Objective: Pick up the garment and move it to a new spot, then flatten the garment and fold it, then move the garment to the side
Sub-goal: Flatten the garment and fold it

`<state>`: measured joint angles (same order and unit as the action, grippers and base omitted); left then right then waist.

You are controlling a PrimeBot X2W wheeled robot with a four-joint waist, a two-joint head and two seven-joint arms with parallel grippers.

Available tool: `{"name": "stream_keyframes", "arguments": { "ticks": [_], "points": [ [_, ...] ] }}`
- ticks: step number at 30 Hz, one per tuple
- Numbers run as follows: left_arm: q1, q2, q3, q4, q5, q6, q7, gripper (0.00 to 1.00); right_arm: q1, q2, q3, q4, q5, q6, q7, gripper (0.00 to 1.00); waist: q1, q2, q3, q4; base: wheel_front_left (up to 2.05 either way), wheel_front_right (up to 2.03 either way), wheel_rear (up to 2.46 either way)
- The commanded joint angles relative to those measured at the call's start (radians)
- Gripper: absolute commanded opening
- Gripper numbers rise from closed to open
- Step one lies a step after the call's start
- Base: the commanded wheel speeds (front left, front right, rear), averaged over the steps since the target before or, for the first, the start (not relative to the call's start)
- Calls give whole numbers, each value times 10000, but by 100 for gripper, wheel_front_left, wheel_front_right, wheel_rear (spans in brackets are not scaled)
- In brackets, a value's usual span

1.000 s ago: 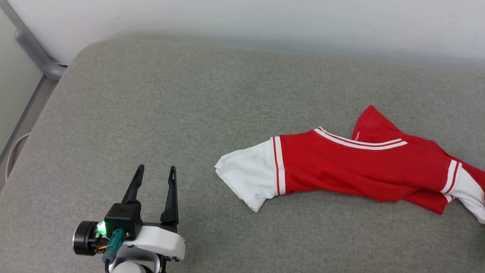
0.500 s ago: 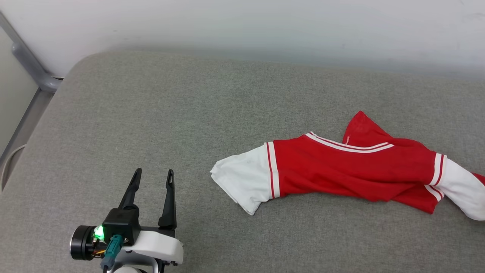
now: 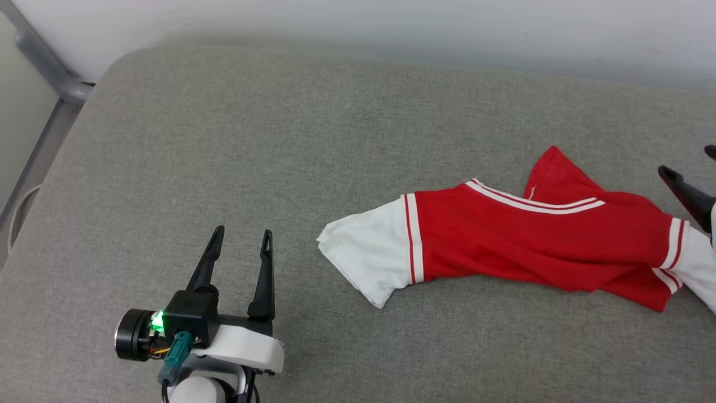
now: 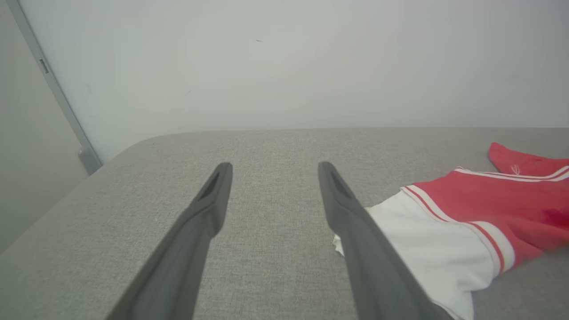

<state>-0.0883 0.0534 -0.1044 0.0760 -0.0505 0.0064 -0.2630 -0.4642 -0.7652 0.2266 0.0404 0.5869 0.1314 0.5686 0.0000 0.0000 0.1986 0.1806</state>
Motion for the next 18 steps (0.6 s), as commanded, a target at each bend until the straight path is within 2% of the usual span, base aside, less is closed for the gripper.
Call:
{"name": "stream_keyframes", "arguments": {
  "ticks": [1, 5, 10, 18],
  "points": [
    [-111, -9, -37, -42, -57, 23, -25, 100, -294, -78, 168, 101, 130, -14, 336, 100, 0, 0, 194, 163, 0, 0, 0],
    [-308, -25, -166, -105, -162, 100, -25, 100, -1195, -408, 932, 770, 488, -14, 2078, 100, 0, 0, 585, 412, 0, 0, 0],
    [-573, -38, -411, -150, -271, 185, -25, 100, -2051, -573, 1291, 1873, 776, -14, 3584, 100, 0, 0, 1118, 744, 0, 0, 0],
    [-950, -35, -858, -233, -613, 450, -25, 100, -2133, -607, 1665, 2981, 801, -14, 4368, 100, 0, 0, 1875, 1131, 0, 0, 0]
  ]
}}
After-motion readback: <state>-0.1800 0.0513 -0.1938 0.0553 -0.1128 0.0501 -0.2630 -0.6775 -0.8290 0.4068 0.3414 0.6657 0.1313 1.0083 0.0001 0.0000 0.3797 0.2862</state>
